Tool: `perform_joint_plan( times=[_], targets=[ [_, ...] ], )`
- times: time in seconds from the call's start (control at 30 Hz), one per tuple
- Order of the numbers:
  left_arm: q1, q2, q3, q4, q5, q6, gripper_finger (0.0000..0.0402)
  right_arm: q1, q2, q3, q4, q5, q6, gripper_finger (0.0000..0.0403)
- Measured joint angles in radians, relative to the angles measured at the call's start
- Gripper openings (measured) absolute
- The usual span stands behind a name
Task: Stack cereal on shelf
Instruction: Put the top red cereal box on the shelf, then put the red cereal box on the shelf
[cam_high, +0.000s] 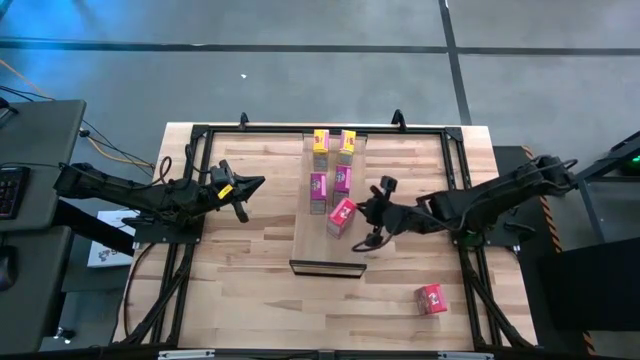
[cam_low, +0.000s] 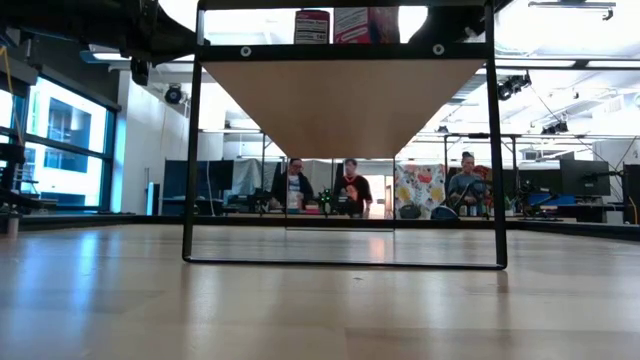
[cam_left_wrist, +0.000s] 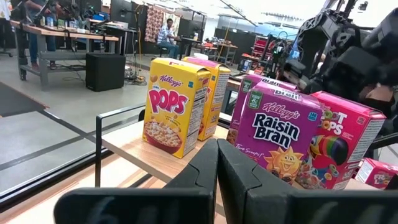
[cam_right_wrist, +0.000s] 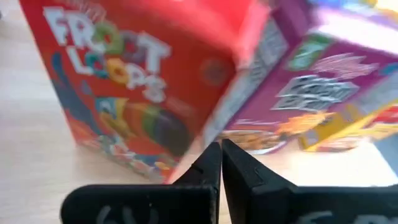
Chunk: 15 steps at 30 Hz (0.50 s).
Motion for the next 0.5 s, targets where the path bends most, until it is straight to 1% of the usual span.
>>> perform_joint_plan(
  times=[0.07,0.17,0.23,0.3,0.4,0.47,0.5],
  targets=[
    [0.0,0.0,0.0,-0.002,0.0,0.0,0.0,0.0,-0.034,0.001,-0.028,0.015,0.005,0.0],
    [0.0,0.0,0.0,-0.008,0.0,0.0,0.0,0.0,-0.086,0.036,-0.123,0.021,0.063,0.0],
    [0.0,0.0,0.0,-0.007,0.0,0.0,0.0,0.0,-0.108,0.068,-0.181,0.002,0.102,0.0],
    [0.0,0.0,0.0,-0.007,0.0,0.0,0.0,0.0,-0.118,0.088,-0.193,-0.074,0.112,0.0],
    [0.0,0.0,0.0,-0.007,0.0,0.0,0.0,0.001,-0.114,0.093,-0.157,-0.21,0.124,0.0],
    [0.0,0.0,0.0,-0.007,0.0,0.0,0.0,0.002,-0.094,0.093,-0.152,-0.248,0.122,0.0],
    [0.0,0.0,0.0,-0.007,0.0,-0.001,0.0,0.001,-0.081,0.092,-0.156,-0.247,0.116,0.0]
  ],
)
